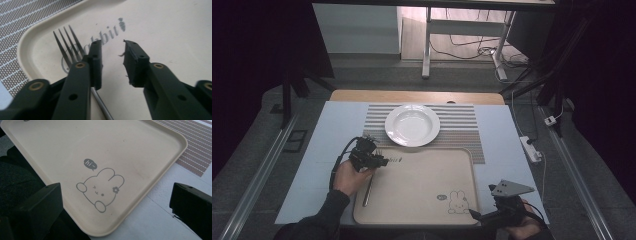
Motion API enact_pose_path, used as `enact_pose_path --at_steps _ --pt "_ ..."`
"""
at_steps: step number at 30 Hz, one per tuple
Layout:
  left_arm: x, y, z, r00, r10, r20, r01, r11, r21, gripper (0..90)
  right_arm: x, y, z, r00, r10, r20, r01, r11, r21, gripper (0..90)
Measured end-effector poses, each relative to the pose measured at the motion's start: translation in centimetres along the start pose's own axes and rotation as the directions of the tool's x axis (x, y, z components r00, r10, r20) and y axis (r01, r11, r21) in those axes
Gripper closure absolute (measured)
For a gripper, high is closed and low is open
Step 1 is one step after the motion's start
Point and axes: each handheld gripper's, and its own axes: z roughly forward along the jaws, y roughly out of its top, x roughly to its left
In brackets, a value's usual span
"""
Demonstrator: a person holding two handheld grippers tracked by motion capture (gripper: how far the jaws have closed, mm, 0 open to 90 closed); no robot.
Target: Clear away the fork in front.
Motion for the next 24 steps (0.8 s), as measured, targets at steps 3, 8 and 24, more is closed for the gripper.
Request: enact_pose_path --at_steps 3,8,24 --pt "-0.2 -0.1 -0.4 0.9996 0.027 0.011 -0.026 0.9993 -0.028 57.7 0.0 0.0 0.0 1.0 0.002 0.0 -0.002 1.0 0.0 0.0" --pt "-0.5 -0.4 -1.3 0.9967 0.079 0.018 -0.077 0.993 -0.089 39.1 0.0 0.0 0.0 1.0 0.002 0.002 -0.002 1.0 0.001 0.0" --pt "-2.5 -2.8 -4.9 0.982 0.171 0.081 -0.153 0.9705 -0.186 4.7 -0.1 0.0 0.0 0.9998 0.018 0.001 -0.018 1.0 0.003 0.0"
